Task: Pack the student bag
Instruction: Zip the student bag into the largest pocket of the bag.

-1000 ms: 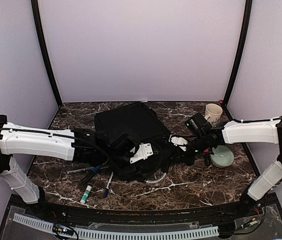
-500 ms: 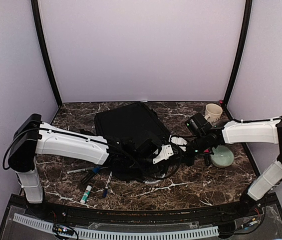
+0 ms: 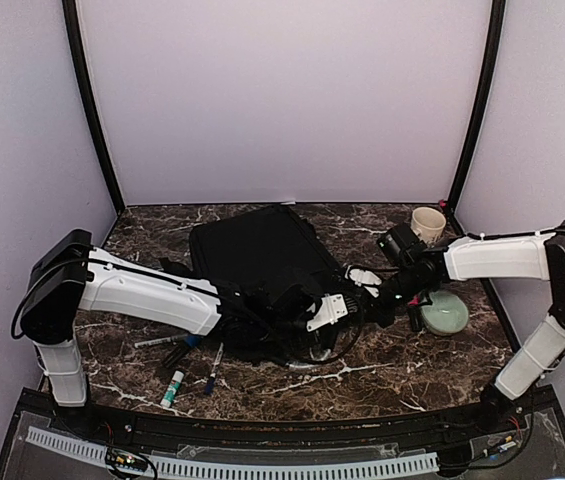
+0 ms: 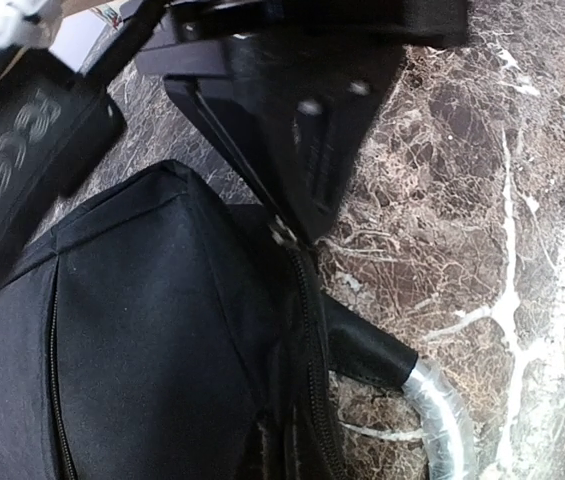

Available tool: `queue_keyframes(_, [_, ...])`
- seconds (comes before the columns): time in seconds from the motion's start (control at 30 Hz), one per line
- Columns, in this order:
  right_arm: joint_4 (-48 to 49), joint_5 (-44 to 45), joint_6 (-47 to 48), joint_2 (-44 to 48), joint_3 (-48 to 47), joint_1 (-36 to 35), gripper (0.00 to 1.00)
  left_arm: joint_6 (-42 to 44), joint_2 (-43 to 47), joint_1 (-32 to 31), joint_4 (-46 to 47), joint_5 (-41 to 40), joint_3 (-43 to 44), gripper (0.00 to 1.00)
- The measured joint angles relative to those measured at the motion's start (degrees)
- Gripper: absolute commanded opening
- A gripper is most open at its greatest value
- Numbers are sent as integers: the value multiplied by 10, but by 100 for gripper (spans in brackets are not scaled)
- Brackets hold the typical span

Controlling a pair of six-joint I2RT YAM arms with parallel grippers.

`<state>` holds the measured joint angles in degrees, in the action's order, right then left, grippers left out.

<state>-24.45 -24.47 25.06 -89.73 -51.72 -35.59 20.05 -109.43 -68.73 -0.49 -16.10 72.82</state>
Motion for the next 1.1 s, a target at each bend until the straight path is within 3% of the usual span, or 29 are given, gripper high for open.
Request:
queue_keyframes(0.27, [-17,13,21,-57,-63,63,0,14,44,1,23,23,-55,0])
queue_keyframes(0.87, [-48,33,-3,-226,-227,76,0,32,92,-3,34,51,-114,0])
queue_keyframes(0.97, [-52,32,-8,-230,-230,76,3,32,92,-4,34,47,-114,12])
queue_keyframes(1.1, [-48,42,-18,-230,-230,80,26,25,92,-10,33,39,-114,32])
